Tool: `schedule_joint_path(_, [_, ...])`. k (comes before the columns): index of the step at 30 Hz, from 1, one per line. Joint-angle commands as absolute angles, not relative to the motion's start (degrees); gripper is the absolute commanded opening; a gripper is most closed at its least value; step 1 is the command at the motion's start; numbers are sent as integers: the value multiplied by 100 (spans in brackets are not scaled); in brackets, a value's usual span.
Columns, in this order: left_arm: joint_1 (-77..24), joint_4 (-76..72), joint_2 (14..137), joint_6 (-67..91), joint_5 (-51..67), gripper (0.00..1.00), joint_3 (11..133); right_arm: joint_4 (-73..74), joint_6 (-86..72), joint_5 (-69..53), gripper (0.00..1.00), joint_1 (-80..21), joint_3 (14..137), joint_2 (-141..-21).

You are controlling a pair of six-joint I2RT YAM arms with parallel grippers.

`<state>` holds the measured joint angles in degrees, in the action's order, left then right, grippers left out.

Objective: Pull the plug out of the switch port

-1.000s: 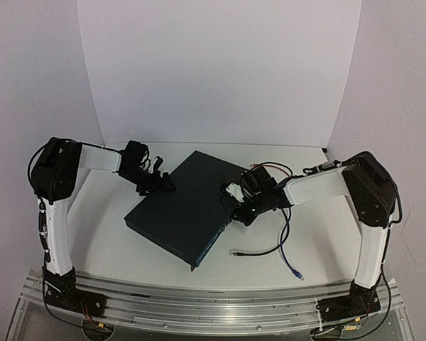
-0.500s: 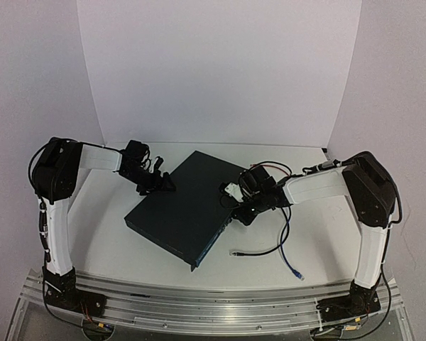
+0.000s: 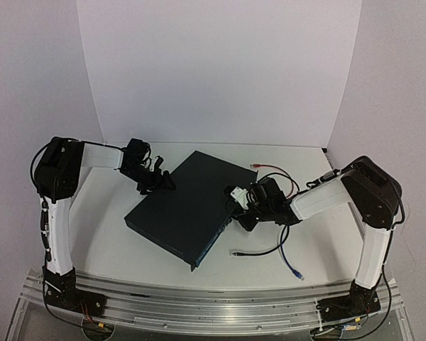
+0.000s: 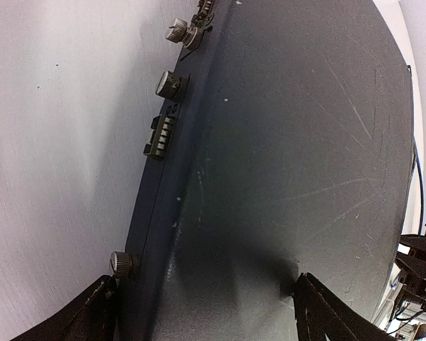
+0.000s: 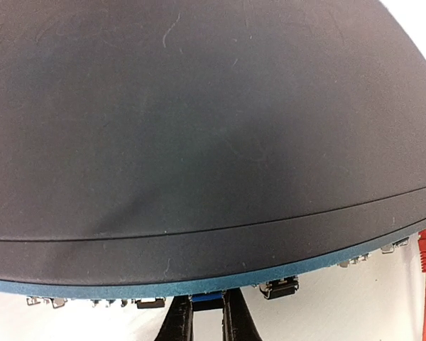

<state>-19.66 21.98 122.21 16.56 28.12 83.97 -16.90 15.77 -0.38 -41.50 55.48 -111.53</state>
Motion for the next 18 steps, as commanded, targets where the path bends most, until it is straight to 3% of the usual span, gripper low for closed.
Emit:
schedule_joint_path(1, [-2092, 2392, 12577, 1776, 2630, 84, 8492, -3453, 1787, -117, 0, -4133, 4880, -11112])
schedule_joint_path(6, [-2092, 2435, 12626, 1811, 2638, 84, 8556, -4128, 1918, -89, 0, -4136, 4538, -11112])
schedule_joint_path(18, [-2092, 2485, 12615, 1822, 2505, 84, 8590, -3857, 1711, -179, 1, -4131, 4083, -10753])
